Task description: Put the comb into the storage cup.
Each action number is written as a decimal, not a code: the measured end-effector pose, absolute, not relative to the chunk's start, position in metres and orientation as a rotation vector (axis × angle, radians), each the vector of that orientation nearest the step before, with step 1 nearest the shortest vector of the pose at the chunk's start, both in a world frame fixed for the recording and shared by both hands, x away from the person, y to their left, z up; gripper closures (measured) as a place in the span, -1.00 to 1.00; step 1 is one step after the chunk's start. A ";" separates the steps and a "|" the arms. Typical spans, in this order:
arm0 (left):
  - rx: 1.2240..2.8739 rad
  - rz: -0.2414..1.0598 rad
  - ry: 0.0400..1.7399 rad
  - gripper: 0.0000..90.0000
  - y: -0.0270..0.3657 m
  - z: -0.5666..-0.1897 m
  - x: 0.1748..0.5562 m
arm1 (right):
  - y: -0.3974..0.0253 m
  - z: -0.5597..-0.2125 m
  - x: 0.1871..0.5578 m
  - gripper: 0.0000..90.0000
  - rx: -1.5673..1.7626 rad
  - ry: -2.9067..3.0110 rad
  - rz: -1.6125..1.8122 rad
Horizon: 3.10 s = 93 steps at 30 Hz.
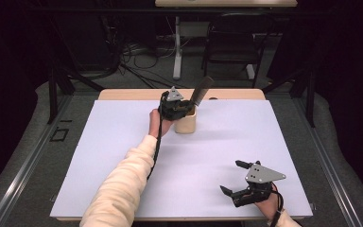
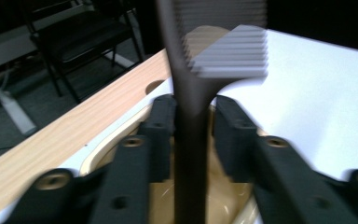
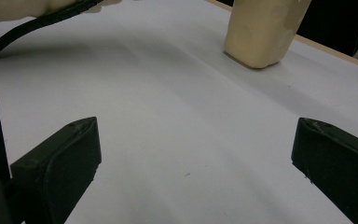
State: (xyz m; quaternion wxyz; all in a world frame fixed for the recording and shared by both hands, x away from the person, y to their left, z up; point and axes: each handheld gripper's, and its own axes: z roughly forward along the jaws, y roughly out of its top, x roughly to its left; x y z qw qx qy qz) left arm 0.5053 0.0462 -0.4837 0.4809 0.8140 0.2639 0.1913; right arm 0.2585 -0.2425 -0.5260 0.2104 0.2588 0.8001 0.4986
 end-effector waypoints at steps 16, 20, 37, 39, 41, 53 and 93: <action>2.002 0.443 0.671 -0.75 0.061 -0.453 0.485 | -0.242 -0.526 0.258 -0.98 0.724 2.225 1.385; 2.035 0.451 0.678 -0.89 0.064 -0.446 0.477 | -0.242 -0.526 0.258 -0.98 0.724 2.225 1.387; 2.089 0.488 0.709 -1.00 0.089 -0.428 0.445 | -0.242 -0.526 0.258 -0.98 0.722 2.224 1.380; 2.096 0.486 0.714 -1.00 0.092 -0.427 0.441 | -0.242 -0.526 0.258 -0.98 0.722 2.223 1.380; 2.106 0.489 0.716 -1.00 0.096 -0.427 0.438 | -0.242 -0.526 0.258 -0.98 0.722 2.224 1.380; 2.119 0.501 0.755 -1.00 0.120 -0.429 0.420 | -0.242 -0.526 0.258 -0.98 0.725 2.222 1.384; 2.050 0.525 0.857 -1.00 0.171 -0.491 0.352 | -0.241 -0.526 0.258 -0.98 0.722 2.230 1.368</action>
